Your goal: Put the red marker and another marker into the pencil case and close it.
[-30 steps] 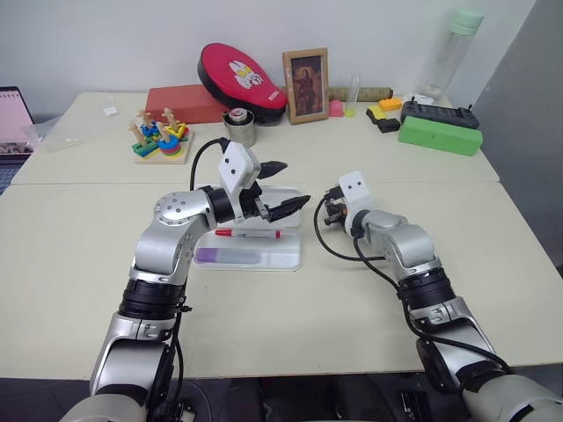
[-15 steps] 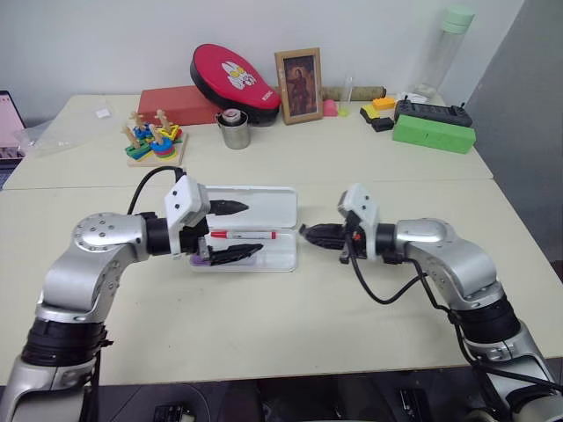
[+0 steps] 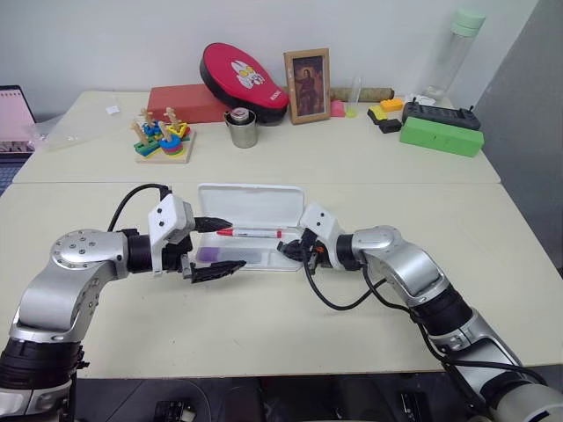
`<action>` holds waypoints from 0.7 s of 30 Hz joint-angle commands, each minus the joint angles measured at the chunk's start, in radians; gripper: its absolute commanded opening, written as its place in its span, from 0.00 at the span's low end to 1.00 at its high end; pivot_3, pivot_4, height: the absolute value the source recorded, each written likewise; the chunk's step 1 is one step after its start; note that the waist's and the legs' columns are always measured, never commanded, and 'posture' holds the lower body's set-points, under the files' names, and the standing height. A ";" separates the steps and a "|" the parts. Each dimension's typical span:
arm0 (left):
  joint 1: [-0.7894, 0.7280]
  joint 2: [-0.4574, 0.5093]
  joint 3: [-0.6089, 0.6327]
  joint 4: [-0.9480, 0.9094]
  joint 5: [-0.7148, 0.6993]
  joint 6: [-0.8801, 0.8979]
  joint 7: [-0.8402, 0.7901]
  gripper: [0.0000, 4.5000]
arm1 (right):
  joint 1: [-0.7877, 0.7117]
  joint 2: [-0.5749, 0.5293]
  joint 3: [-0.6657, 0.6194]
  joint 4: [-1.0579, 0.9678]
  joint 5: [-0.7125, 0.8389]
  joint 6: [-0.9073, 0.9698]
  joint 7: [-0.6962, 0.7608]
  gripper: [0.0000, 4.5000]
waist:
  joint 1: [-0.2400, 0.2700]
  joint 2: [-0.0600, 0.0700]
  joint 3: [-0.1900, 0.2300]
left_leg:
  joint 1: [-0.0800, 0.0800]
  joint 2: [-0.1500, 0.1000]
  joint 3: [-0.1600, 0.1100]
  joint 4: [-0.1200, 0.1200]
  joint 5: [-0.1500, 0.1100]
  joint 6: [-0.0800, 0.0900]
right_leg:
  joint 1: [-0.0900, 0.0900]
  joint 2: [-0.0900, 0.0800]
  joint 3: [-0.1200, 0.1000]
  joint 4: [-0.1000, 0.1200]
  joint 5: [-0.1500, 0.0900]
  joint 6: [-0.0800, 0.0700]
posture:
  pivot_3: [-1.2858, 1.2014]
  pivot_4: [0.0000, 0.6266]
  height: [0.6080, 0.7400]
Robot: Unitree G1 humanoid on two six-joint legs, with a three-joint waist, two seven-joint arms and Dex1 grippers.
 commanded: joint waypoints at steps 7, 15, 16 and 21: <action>-0.020 0.001 0.010 -0.019 0.004 -0.025 0.019 1.00 | -0.025 0.001 -0.014 -0.036 -0.006 -0.022 0.038 0.56 | 0.000 0.000 0.000 | 0.000 0.000 0.000 0.000 0.000 0.000 | 0.000 0.000 0.000 0.000 0.000 0.000 | 0.52 0.24 1.00; -0.008 -0.014 0.074 -0.040 -0.032 0.011 0.096 1.00 | -0.052 0.041 -0.137 -0.094 0.092 -0.075 0.068 0.99 | 0.000 0.000 0.000 | 0.000 0.000 0.000 0.000 0.000 0.000 | 0.000 0.000 0.000 0.000 0.000 0.000 | 0.52 0.24 1.00; -0.002 -0.017 0.094 -0.047 -0.046 0.023 0.112 1.00 | -0.058 0.048 -0.159 -0.104 0.115 -0.075 0.076 0.99 | 0.000 0.000 0.000 | 0.000 0.000 0.000 0.000 0.000 0.000 | 0.000 0.000 0.000 0.000 0.000 0.000 | 0.52 0.24 1.00; 0.104 -0.068 0.302 -0.119 -0.181 0.128 0.224 1.00 | -0.224 0.133 -0.316 0.030 0.195 -0.020 -0.014 0.91 | -0.010 0.000 0.000 | 0.000 0.001 0.000 0.000 0.000 0.000 | 0.000 0.000 0.000 0.001 0.000 0.000 | 0.52 0.24 1.00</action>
